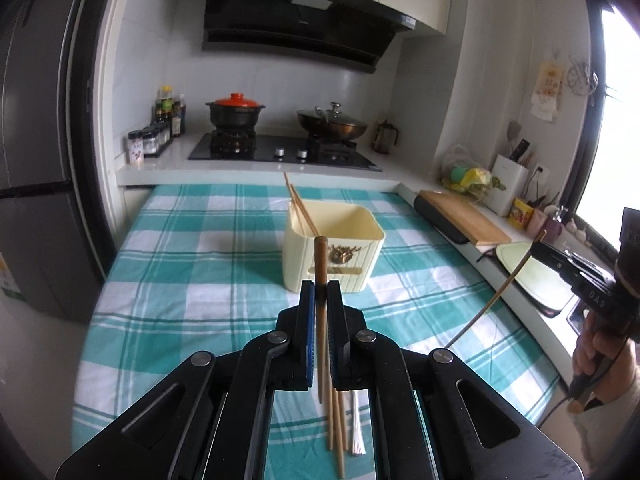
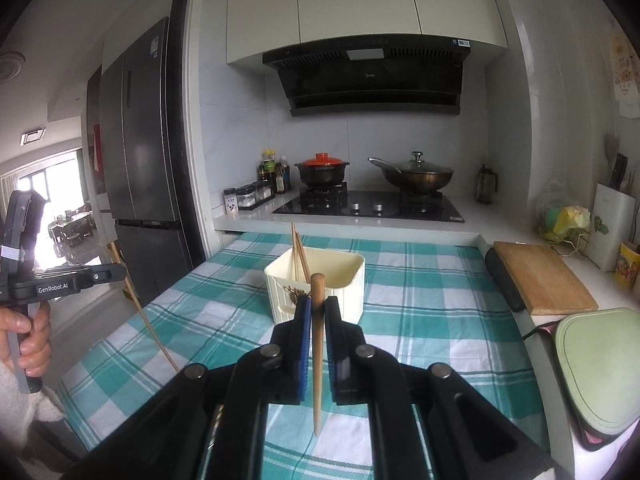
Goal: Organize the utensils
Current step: 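Carry both held chopsticks over the cream caddy with both tools, then lower both chopsticks into the caddy and open both tools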
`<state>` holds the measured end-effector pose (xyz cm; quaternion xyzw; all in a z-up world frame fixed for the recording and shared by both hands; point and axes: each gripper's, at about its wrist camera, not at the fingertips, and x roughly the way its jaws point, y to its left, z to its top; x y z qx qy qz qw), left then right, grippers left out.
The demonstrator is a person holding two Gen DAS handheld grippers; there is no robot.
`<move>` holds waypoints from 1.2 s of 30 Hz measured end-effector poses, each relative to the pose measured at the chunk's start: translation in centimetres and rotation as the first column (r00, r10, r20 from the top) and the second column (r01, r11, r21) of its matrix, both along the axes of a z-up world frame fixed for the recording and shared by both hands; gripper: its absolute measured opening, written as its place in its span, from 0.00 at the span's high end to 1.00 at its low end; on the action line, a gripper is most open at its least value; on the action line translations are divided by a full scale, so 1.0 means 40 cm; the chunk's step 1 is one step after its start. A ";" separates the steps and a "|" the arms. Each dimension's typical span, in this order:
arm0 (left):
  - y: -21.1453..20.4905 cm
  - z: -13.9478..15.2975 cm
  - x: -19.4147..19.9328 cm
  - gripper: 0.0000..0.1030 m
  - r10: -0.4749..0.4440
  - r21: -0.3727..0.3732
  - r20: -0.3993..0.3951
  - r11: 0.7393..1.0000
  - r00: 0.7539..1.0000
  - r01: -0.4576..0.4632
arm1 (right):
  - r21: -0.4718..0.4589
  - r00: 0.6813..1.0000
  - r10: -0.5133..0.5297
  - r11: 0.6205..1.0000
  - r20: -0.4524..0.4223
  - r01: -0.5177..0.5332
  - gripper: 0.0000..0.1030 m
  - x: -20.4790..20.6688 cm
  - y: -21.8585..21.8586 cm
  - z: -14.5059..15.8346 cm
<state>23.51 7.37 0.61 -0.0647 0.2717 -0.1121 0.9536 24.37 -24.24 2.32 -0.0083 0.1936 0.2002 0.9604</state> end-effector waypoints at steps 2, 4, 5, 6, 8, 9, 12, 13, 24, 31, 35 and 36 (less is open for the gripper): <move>0.009 0.007 -0.001 0.97 0.004 0.002 0.006 1.000 1.000 -0.004 | -0.011 1.000 0.002 1.000 0.006 -0.002 0.93 0.000 0.008 0.006; 0.018 0.008 0.004 0.97 0.010 0.013 0.006 1.000 1.000 -0.010 | -0.029 1.000 0.004 1.000 0.003 -0.004 0.93 0.010 0.014 0.008; 0.021 0.007 0.007 0.97 0.013 0.020 0.002 1.000 1.000 -0.013 | -0.038 1.000 0.005 0.999 0.000 -0.005 0.93 0.016 0.016 0.007; 0.028 0.005 0.012 0.97 0.019 0.024 -0.002 1.000 1.000 -0.019 | -0.048 1.000 0.006 0.999 -0.005 -0.006 0.93 0.024 0.018 0.005; 0.040 0.004 0.026 0.97 0.024 0.023 -0.015 0.999 1.000 -0.024 | -0.064 1.000 0.005 0.998 -0.017 -0.006 0.93 0.039 0.021 0.003; 0.047 0.005 0.032 0.97 0.027 0.018 -0.019 0.999 0.999 -0.027 | -0.065 1.000 0.003 0.998 -0.022 -0.005 0.93 0.048 0.020 0.003; 0.060 0.023 0.053 0.97 0.027 0.008 -0.017 1.000 1.000 -0.026 | -0.067 1.000 0.002 0.998 -0.030 -0.004 0.93 0.076 0.019 0.016; 0.062 0.035 0.059 0.97 0.027 0.009 -0.010 1.000 1.000 -0.027 | -0.065 1.000 0.001 0.998 -0.029 -0.002 0.93 0.086 0.018 0.025; 0.090 0.243 0.203 0.97 0.119 -0.044 0.198 0.993 0.973 -0.113 | -0.021 0.994 -0.023 0.999 0.107 0.025 0.93 0.255 0.037 0.200; 0.065 0.252 0.404 0.97 0.156 -0.119 0.180 0.984 0.971 -0.136 | 0.045 0.990 -0.009 0.999 0.137 0.003 0.93 0.408 0.085 0.229; 0.019 0.200 0.518 0.97 0.146 -0.112 0.111 0.985 0.983 -0.133 | -0.003 0.997 0.014 1.000 0.082 -0.014 0.93 0.502 0.129 0.177; 0.006 0.180 0.546 0.97 0.139 -0.102 0.086 0.986 0.987 -0.130 | -0.017 0.999 0.025 1.000 0.043 -0.025 0.93 0.531 0.141 0.155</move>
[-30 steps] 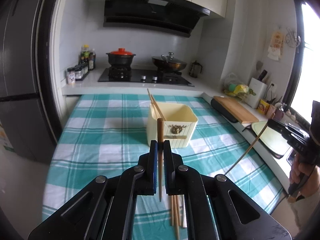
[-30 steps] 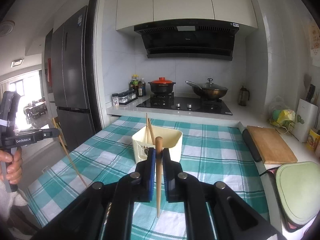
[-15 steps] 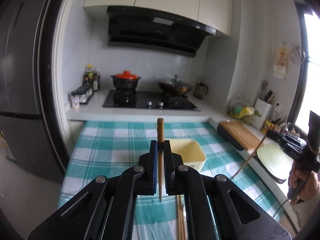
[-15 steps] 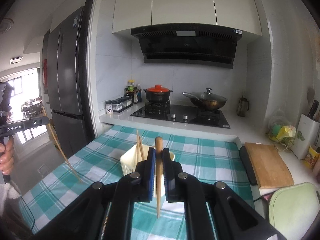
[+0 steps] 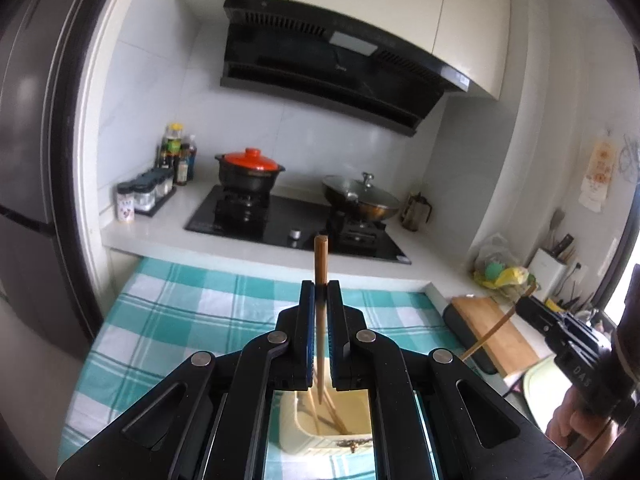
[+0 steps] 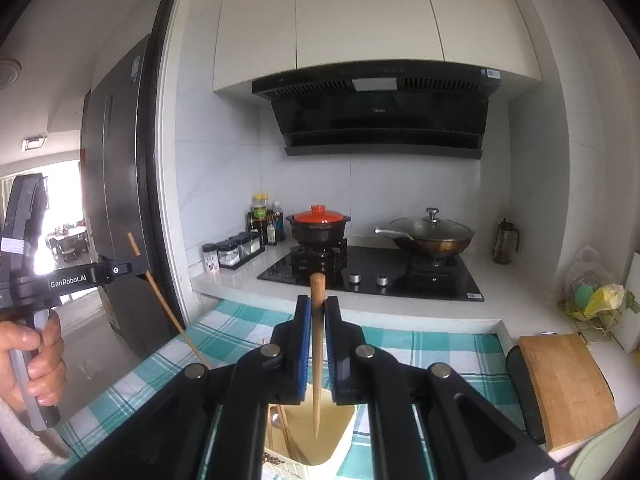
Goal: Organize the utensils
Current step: 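Lower both chopsticks into the caddy and open both tools, then move both tools back toward the remaining chopsticks and the spoon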
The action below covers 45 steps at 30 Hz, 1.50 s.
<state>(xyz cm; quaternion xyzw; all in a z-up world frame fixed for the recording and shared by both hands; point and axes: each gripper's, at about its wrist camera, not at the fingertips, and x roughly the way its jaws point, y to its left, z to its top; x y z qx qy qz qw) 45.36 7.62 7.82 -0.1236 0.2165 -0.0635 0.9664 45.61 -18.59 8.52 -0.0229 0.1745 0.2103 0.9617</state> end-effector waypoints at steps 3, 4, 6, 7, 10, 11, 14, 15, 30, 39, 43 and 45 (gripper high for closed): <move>-0.040 -0.071 0.079 0.97 -0.024 0.025 -0.099 0.999 0.995 0.026 | -0.047 0.988 0.016 0.999 -0.153 -0.023 0.93 0.089 0.031 -0.074; -0.053 -0.097 0.104 0.97 -0.031 0.035 -0.140 0.999 0.990 0.036 | -0.066 0.979 0.013 0.997 -0.202 -0.027 0.93 0.115 0.040 -0.099; -0.073 -0.147 0.149 0.97 -0.047 0.041 -0.217 0.997 0.975 0.057 | -0.088 0.956 0.017 0.995 -0.291 -0.045 0.93 0.166 0.055 -0.149; -0.082 -0.171 0.170 0.97 -0.054 0.045 -0.255 0.997 0.965 0.068 | -0.100 0.943 0.013 0.994 -0.332 -0.049 0.93 0.186 0.061 -0.174; -0.101 -0.230 0.206 0.97 -0.059 0.048 -0.326 0.996 0.944 0.079 | -0.096 0.924 0.004 0.994 -0.383 -0.044 0.93 0.221 0.063 -0.224; -0.106 -0.244 0.212 0.97 -0.056 0.051 -0.337 0.996 0.940 0.078 | -0.095 0.924 -0.005 0.995 -0.382 -0.034 0.92 0.226 0.062 -0.231; -0.115 -0.266 0.216 0.96 -0.056 0.061 -0.347 0.995 0.936 0.082 | -0.049 0.925 0.004 0.999 -0.380 -0.024 0.87 0.234 0.056 -0.242; -0.116 -0.267 0.211 0.93 -0.052 0.064 -0.349 0.995 0.936 0.080 | -0.040 0.927 0.003 0.999 -0.374 -0.019 0.73 0.228 0.054 -0.241; 0.098 -0.346 -0.374 0.25 0.075 0.423 -0.448 0.896 0.891 0.138 | -0.228 0.914 -0.039 0.972 -0.403 -0.059 0.61 -0.283 -0.150 -0.376; 0.038 -0.501 -0.558 0.24 0.052 0.173 -0.446 0.984 0.894 0.029 | -0.011 0.805 0.003 1.000 -0.593 -0.012 0.63 -0.431 -0.052 -0.631; -0.022 -0.526 -0.564 0.24 0.047 0.226 -0.432 0.972 0.901 0.058 | 0.030 0.795 0.065 0.998 -0.603 -0.059 0.68 -0.416 0.085 -0.638; -0.035 -0.538 -0.570 0.24 0.052 0.248 -0.431 0.967 0.901 0.063 | 0.006 0.802 0.044 0.999 -0.595 -0.050 0.68 -0.395 0.135 -0.645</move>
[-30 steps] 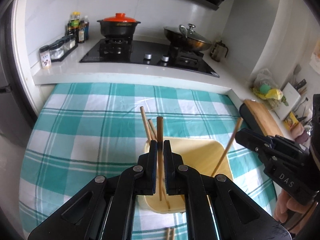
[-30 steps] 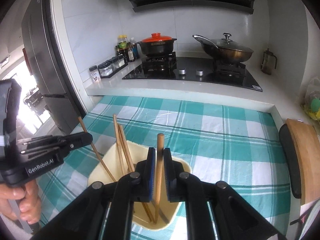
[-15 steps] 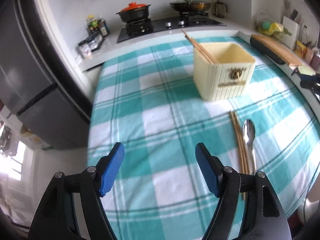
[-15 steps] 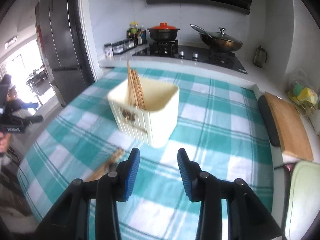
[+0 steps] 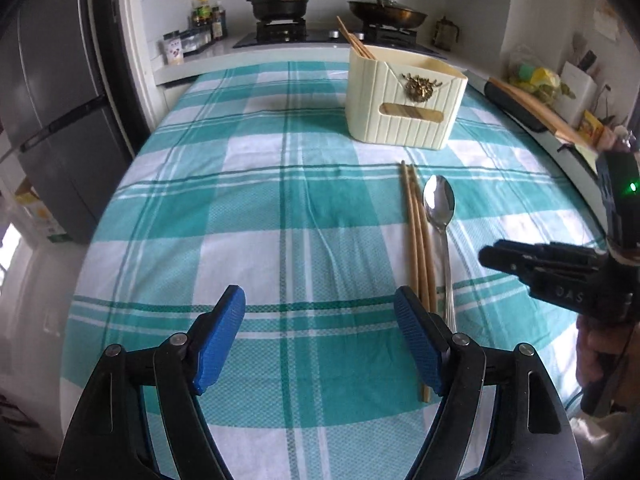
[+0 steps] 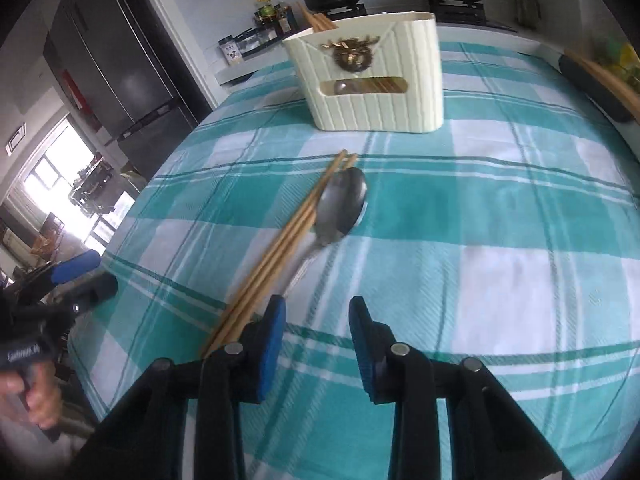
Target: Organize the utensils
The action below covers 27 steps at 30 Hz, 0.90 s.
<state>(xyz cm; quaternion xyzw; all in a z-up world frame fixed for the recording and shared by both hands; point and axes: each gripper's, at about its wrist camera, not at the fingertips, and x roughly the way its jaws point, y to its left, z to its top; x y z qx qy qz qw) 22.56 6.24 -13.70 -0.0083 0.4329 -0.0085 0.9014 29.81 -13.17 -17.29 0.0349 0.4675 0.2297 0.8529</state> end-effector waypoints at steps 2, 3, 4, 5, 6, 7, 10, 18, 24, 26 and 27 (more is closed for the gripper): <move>-0.002 -0.012 -0.007 0.24 0.000 -0.011 -0.013 1.000 1.000 0.000 | -0.026 1.000 -0.028 0.999 -0.004 0.028 0.68 0.029 0.029 -0.017; -0.001 -0.017 -0.010 0.24 0.002 -0.019 -0.017 1.000 1.000 -0.002 | -0.045 0.999 -0.047 0.998 -0.007 0.047 0.68 0.043 0.040 -0.026; 0.000 -0.022 -0.014 0.24 0.004 -0.026 -0.019 1.000 1.000 -0.005 | -0.056 0.998 -0.062 0.997 -0.012 0.061 0.68 0.055 0.045 -0.038; 0.001 -0.027 -0.017 0.24 0.006 -0.029 -0.021 1.000 1.000 -0.007 | -0.066 0.997 -0.076 0.995 -0.019 0.074 0.68 0.066 0.046 -0.048; 0.001 -0.033 -0.019 0.23 0.009 -0.029 -0.023 1.000 1.000 -0.010 | -0.084 0.996 -0.082 0.993 -0.021 0.080 0.68 0.071 0.054 -0.058; 0.000 -0.039 -0.020 0.23 0.013 -0.027 -0.025 1.000 1.000 -0.014 | -0.103 0.996 -0.085 0.991 0.010 0.086 0.69 0.068 0.060 -0.056; -0.008 -0.059 -0.013 0.22 0.012 -0.024 -0.036 1.000 0.999 -0.013 | -0.171 0.997 -0.059 0.983 0.054 0.067 0.70 0.061 0.085 -0.056; -0.056 -0.089 0.059 0.22 -0.060 -0.071 -0.075 0.996 0.995 0.055 | -0.278 0.984 -0.134 0.947 0.116 0.161 0.81 0.047 -0.028 -0.058; -0.102 -0.124 0.143 0.22 -0.115 -0.072 -0.109 0.992 0.987 0.107 | -0.289 0.970 -0.210 0.927 0.124 0.238 0.81 0.004 -0.168 -0.058; -0.115 -0.139 0.166 0.22 -0.116 -0.042 -0.119 0.993 0.986 0.112 | -0.289 0.966 -0.225 0.923 0.132 0.254 0.81 -0.016 -0.195 -0.059; -0.125 -0.148 0.175 0.22 -0.116 -0.014 -0.127 0.993 0.985 0.116 | -0.287 0.964 -0.228 0.922 0.137 0.259 0.80 -0.026 -0.206 -0.059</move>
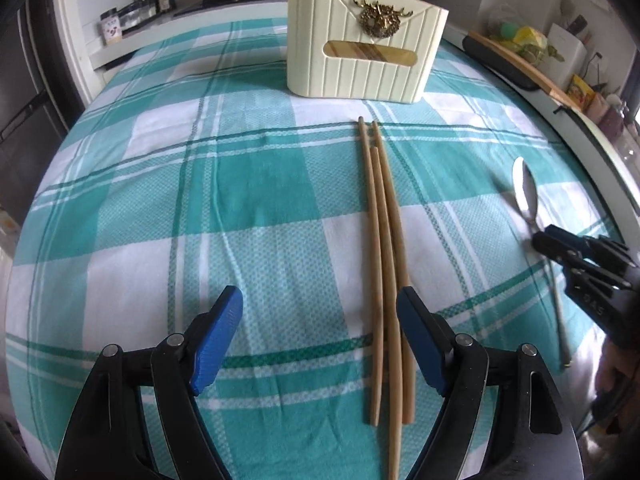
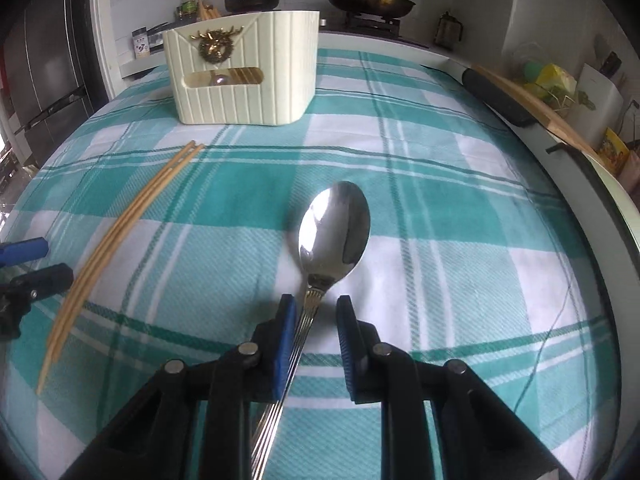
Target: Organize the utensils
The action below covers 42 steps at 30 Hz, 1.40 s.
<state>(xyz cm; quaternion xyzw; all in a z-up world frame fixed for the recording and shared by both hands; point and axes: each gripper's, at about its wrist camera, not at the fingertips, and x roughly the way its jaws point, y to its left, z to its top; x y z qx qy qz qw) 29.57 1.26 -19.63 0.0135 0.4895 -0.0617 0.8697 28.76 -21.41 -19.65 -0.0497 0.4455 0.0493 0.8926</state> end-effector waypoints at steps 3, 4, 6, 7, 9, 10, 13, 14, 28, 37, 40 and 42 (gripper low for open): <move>-0.011 -0.009 0.016 0.17 0.000 0.015 0.010 1.000 1.000 0.000 | -0.002 1.000 -0.007 1.000 0.013 0.007 0.80 -0.028 -0.019 0.000; -0.014 -0.016 0.024 0.16 0.004 0.030 -0.006 1.000 1.000 -0.004 | -0.006 1.000 -0.006 1.000 0.018 0.006 0.80 -0.033 -0.021 -0.001; -0.024 -0.019 0.035 0.11 0.020 0.069 0.016 0.997 1.000 -0.021 | -0.005 1.000 -0.006 1.000 0.025 0.006 0.80 -0.037 -0.024 -0.001; -0.024 -0.020 0.042 0.11 0.025 0.064 0.017 0.998 1.000 -0.026 | -0.003 1.000 -0.005 1.000 0.025 0.005 0.80 -0.036 -0.023 -0.002; -0.019 -0.020 0.059 0.12 0.049 0.055 0.007 0.997 0.999 -0.049 | 0.001 1.000 -0.003 1.000 0.026 0.003 0.80 -0.035 -0.024 -0.001; -0.015 -0.019 0.066 0.14 0.061 0.050 0.004 0.997 0.998 -0.061 | 0.002 1.000 0.000 1.000 0.027 0.000 0.80 -0.033 -0.025 -0.003; -0.010 -0.009 0.072 0.43 0.076 0.048 0.024 0.996 0.997 -0.077 | -0.016 0.999 0.012 1.000 0.031 -0.012 0.80 -0.033 -0.023 -0.003; -0.013 -0.006 0.071 0.62 0.069 0.050 0.028 0.996 0.997 -0.070 | -0.017 0.999 0.012 1.000 0.032 -0.011 0.80 -0.034 -0.023 -0.003; 0.127 0.011 -0.010 0.60 0.241 -0.108 -0.024 0.964 0.970 -0.242 | 0.001 0.996 -0.078 0.997 0.032 0.078 0.69 -0.050 -0.114 -0.003; 0.192 0.021 0.006 0.53 0.207 -0.118 -0.014 0.971 0.978 -0.207 | 0.084 0.995 -0.095 0.992 0.034 0.092 0.60 -0.071 -0.138 0.005; 0.190 0.005 0.023 0.53 0.189 -0.072 -0.026 0.979 0.982 -0.190 | 0.084 0.995 -0.093 0.992 0.036 0.090 0.60 -0.073 -0.136 0.010; 0.181 -0.002 0.029 0.52 0.172 -0.035 -0.015 0.984 0.985 -0.172 | 0.082 0.995 -0.091 0.993 0.038 0.088 0.60 -0.074 -0.136 0.013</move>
